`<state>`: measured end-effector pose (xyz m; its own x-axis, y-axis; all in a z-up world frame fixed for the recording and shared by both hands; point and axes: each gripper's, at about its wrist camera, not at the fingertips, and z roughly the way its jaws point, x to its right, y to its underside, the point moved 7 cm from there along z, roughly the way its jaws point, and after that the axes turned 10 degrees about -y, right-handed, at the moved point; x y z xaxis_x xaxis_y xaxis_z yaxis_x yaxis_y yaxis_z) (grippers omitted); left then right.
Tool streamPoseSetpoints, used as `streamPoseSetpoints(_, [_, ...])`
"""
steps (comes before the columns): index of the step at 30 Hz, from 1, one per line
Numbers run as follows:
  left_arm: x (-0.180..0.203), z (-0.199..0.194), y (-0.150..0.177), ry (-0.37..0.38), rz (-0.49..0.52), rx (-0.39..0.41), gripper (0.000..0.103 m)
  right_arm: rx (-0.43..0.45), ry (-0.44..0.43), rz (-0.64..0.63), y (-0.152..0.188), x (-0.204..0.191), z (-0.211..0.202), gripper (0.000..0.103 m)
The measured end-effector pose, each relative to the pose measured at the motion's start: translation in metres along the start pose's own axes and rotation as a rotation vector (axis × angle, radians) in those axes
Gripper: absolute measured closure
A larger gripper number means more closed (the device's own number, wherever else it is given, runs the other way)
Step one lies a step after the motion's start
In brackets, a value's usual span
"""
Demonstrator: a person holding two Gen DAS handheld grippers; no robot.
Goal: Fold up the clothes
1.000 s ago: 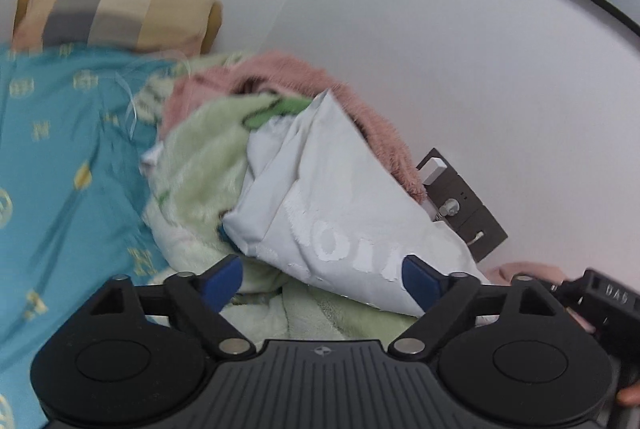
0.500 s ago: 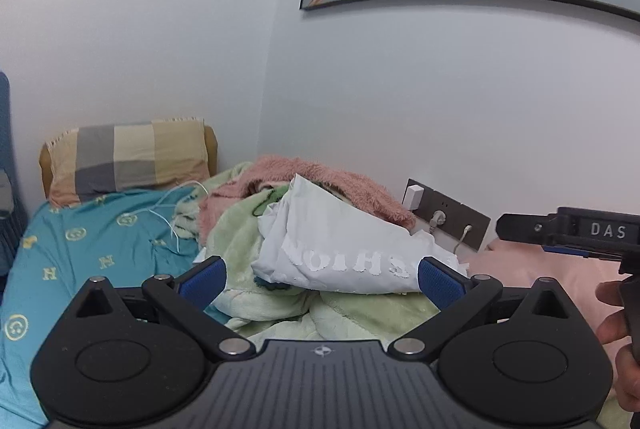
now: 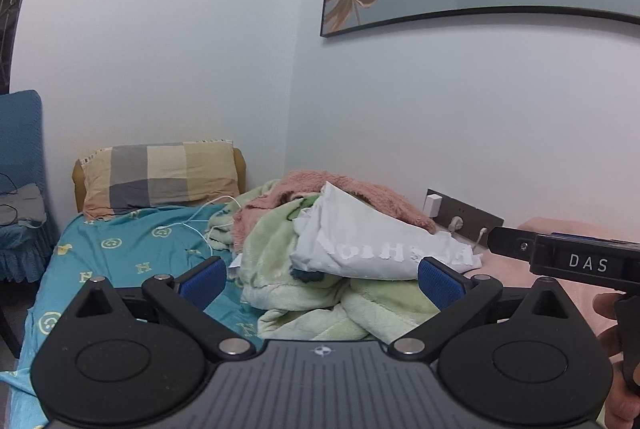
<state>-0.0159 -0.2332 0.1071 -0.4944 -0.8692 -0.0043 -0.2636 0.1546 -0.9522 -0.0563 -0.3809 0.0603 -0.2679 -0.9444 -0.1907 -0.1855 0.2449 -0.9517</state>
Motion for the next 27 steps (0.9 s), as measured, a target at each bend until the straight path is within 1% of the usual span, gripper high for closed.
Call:
streamPoseSetpoints(4, [-0.01,-0.009,0.005,-0.019,-0.001,0.019,0.0,-0.001,0.011,-0.015,0.009,-0.01,0.002,0.017])
streamPoseSetpoints(10, [-0.019,-0.009,0.011,-0.021,0.001,0.022,0.0,0.016,0.052,-0.066,0.016,-0.017,0.0,0.017])
streamPoseSetpoints(16, [-0.021,-0.008,0.014,-0.019,-0.002,0.018,0.0,0.024,0.056,-0.082,0.018,-0.019,-0.003,0.017])
streamPoseSetpoints(27, [-0.018,-0.015,0.013,-0.013,0.011,0.041,0.0,0.013,0.051,-0.082,0.024,-0.022,-0.004,0.017])
